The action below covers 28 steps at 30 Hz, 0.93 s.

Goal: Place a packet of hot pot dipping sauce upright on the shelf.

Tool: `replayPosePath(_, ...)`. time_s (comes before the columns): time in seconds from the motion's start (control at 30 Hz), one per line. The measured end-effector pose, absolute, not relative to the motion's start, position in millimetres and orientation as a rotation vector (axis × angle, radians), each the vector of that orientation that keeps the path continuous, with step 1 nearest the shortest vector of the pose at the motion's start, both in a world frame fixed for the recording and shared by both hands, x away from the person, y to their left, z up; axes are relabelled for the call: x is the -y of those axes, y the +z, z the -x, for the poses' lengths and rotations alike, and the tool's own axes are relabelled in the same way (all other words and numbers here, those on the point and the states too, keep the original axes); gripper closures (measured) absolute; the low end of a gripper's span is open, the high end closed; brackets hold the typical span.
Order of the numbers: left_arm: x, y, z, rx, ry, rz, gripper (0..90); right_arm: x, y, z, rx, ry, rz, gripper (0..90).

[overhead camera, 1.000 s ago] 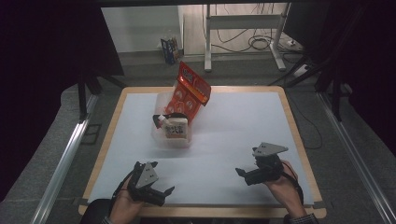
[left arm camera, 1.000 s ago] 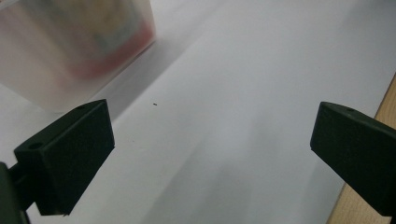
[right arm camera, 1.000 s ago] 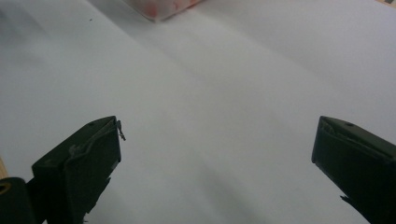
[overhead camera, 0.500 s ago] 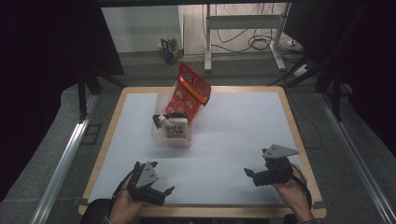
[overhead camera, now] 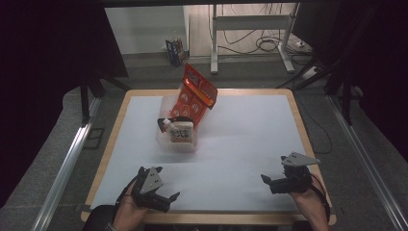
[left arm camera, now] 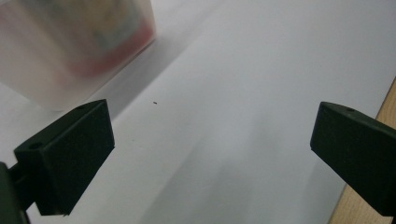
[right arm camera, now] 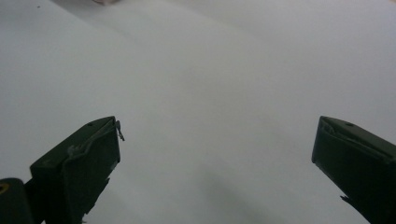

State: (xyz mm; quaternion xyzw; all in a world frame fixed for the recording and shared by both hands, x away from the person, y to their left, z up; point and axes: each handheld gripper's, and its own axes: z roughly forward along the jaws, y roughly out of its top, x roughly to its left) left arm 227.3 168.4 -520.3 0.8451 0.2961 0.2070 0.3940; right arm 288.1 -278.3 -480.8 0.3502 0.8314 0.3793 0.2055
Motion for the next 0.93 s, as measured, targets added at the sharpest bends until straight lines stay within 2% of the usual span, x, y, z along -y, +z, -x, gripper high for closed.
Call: replayPosePath(0.93,-166.2,-521.6,-228.0,-0.745,0.525,-2.160,0.0,313.6,-501.0,-279.7,-2.301,0.954,-1.135,0.6)
